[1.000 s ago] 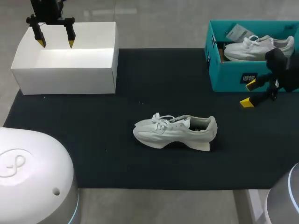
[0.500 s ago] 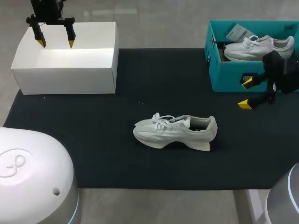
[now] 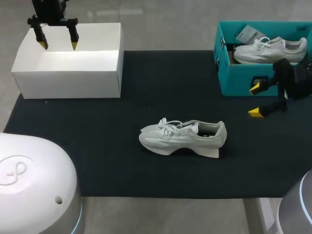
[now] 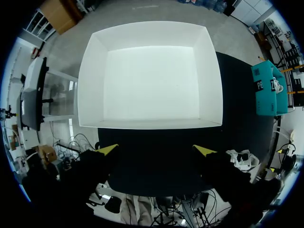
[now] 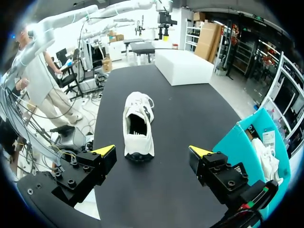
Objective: Take the shoe out of the shoebox, open the shoe tongue, remove and reinsert the insole, then place the shoe into the shoebox
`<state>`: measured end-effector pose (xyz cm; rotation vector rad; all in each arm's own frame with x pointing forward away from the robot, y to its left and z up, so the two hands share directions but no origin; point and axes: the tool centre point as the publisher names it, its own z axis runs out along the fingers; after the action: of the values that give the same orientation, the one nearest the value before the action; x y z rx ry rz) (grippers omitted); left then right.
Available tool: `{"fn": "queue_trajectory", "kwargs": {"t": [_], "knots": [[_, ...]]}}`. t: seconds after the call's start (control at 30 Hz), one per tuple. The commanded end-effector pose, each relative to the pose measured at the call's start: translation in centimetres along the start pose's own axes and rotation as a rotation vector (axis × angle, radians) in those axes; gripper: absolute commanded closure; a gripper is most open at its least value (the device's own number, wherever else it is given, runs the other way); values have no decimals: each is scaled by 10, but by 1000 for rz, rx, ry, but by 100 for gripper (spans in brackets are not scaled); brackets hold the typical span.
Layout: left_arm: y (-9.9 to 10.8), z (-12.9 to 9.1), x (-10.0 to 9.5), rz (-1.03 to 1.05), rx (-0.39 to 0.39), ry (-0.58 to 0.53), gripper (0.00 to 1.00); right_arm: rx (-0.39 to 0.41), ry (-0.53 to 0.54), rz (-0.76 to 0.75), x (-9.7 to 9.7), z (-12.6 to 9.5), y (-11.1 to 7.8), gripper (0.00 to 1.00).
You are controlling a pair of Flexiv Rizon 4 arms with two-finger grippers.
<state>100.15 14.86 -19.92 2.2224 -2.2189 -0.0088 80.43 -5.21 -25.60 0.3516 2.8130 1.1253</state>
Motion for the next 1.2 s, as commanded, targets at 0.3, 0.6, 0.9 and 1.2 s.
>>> {"fn": "queue_trajectory", "kwargs": {"t": [0.3,0.6,0.9,1.2], "knots": [[1,1,-1,1,2,2,0,-10,-57,-63,-6,21,-25,0],[1,1,-1,1,2,2,0,43,6,-40,-10,57,-61,0],[1,1,-1,1,2,2,0,-23,27,-14,-3,89,-63,0],[1,1,-1,1,2,2,0,-100,17,-24,14,122,-62,0]]}}
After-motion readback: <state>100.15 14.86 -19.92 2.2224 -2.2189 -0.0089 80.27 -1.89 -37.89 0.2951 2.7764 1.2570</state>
